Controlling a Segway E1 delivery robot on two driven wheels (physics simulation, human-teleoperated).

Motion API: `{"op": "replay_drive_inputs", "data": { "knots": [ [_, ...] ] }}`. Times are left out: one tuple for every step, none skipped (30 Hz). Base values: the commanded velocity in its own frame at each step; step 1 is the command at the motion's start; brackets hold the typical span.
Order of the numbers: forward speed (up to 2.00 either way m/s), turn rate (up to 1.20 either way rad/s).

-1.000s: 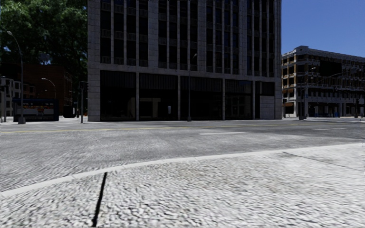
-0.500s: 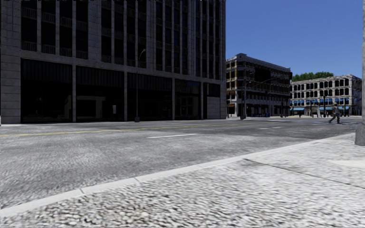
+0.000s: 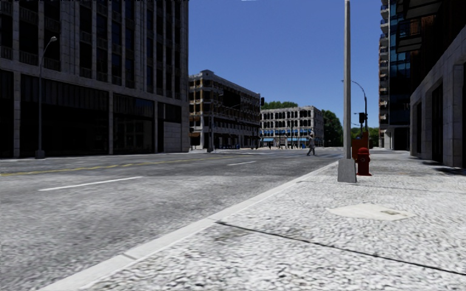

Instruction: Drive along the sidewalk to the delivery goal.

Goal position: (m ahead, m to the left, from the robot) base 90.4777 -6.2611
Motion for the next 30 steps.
{"op": "replay_drive_inputs", "data": {
  "knots": [
    [2.00,-0.95],
    [2.00,-0.95],
    [2.00,-0.95],
    [2.00,-0.94],
    [2.00,-0.94],
    [2.00,-0.94],
    [2.00,-0.94],
    [2.00,-0.94],
    [2.00,-0.94],
    [2.00,-0.94],
    [2.00,-0.92],
    [2.00,-0.92],
    [2.00,-0.90],
    [2.00,-0.86],
    [2.00,-0.85],
    [2.00,-0.85],
    [2.00,-0.85],
    [2.00,-0.84],
    [2.00,-0.84],
    [2.00,-0.84],
    [2.00,-0.83],
    [2.00,-0.69],
    [2.00,-0.69],
    [2.00,0.00],
    [2.00,0.00],
    [2.00,0.00],
    [2.00,0.00],
    [2.00,0.00],
    [2.00,0.00],
    [2.00,0.00]
  ]
}}
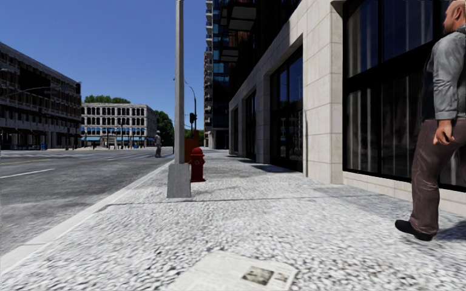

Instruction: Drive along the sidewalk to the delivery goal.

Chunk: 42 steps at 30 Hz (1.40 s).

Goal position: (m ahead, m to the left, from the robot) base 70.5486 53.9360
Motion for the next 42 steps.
{"op": "replay_drive_inputs", "data": {
  "knots": [
    [2.00,0.00],
    [2.00,0.00],
    [2.00,0.00],
    [2.00,0.00],
    [2.00,0.00],
    [2.00,0.10],
    [2.00,0.20],
    [2.00,0.20],
    [2.00,0.24],
    [2.00,0.25],
    [2.00,0.26],
    [2.00,0.26],
    [2.00,0.17],
    [2.00,0.01],
    [2.00,0.01],
    [2.00,0.00],
    [2.00,0.00],
    [2.00,0.00],
    [2.00,0.00],
    [2.00,0.00],
    [2.00,0.00],
    [2.00,0.00],
    [2.00,0.00],
    [2.00,0.00],
    [2.00,0.00],
    [2.00,0.00],
    [2.00,0.00],
    [2.00,0.00],
    [2.00,0.00],
    [2.00,0.00],
    [2.00,0.00],
    [2.00,0.00],
    [2.00,0.00],
    [2.00,0.00],
    [2.00,0.00],
    [1.99,0.00],
    [1.99,0.00],
    [2.00,0.00],
    [2.00,0.00],
    [2.00,0.00],
    [2.00,0.00],
    [2.00,0.00]
  ]
}}
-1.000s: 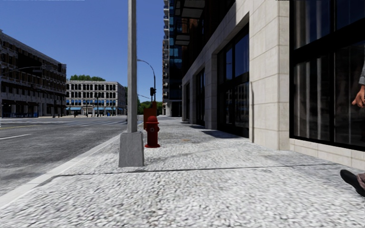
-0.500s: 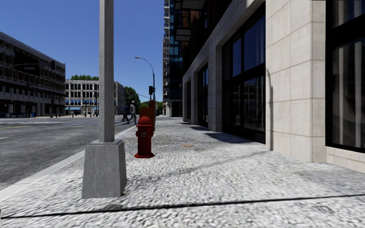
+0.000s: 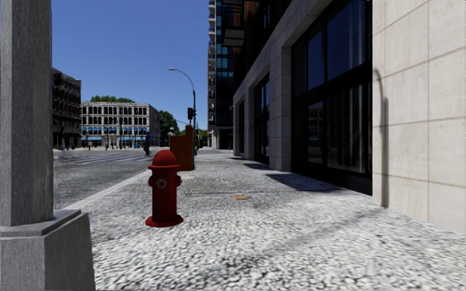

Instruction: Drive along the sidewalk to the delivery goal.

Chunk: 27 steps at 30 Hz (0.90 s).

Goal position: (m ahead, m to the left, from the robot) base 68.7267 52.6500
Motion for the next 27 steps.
{"op": "replay_drive_inputs", "data": {
  "knots": [
    [2.00,0.00],
    [2.00,0.00],
    [2.00,0.00],
    [2.00,0.00],
    [2.00,0.00],
    [2.00,0.00],
    [2.00,0.00],
    [2.00,0.00],
    [2.00,0.00],
    [2.00,0.00],
    [2.00,0.00],
    [2.00,0.00],
    [2.00,0.00],
    [2.00,0.00],
    [2.00,0.00],
    [2.00,0.00],
    [2.00,0.00],
    [2.00,0.00],
    [2.00,0.00],
    [2.00,0.00],
    [2.00,0.00],
    [2.00,0.00],
    [2.00,0.00],
    [2.00,0.00],
    [2.00,0.00],
    [2.00,0.00],
    [2.00,0.00]
  ]
}}
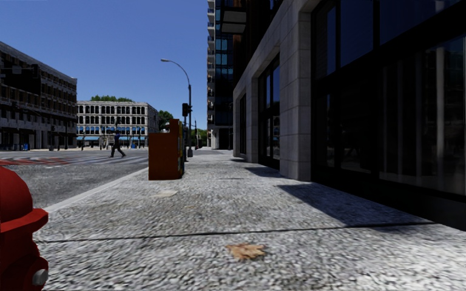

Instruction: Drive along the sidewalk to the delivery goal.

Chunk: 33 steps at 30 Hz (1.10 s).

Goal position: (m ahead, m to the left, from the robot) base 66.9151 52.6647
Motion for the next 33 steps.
{"op": "replay_drive_inputs", "data": {
  "knots": [
    [2.00,0.00],
    [2.00,0.00],
    [2.00,0.00],
    [2.00,0.00],
    [2.00,0.00],
    [2.00,0.00],
    [2.00,0.00],
    [2.00,0.00],
    [2.00,0.00],
    [2.00,0.00],
    [2.00,0.00],
    [2.00,0.00],
    [2.00,0.00],
    [2.00,0.00],
    [2.00,0.00],
    [2.00,0.00],
    [2.00,0.00],
    [2.00,0.00],
    [2.00,0.00],
    [2.00,0.00],
    [2.00,0.00],
    [2.00,0.00],
    [2.00,0.00],
    [2.00,0.00],
    [2.00,0.00],
    [2.00,0.00],
    [2.00,0.00],
    [2.00,0.00],
    [2.00,0.00],
    [2.00,0.00],
    [2.00,-0.06],
    [2.00,-0.06],
    [2.00,-0.09]
  ]
}}
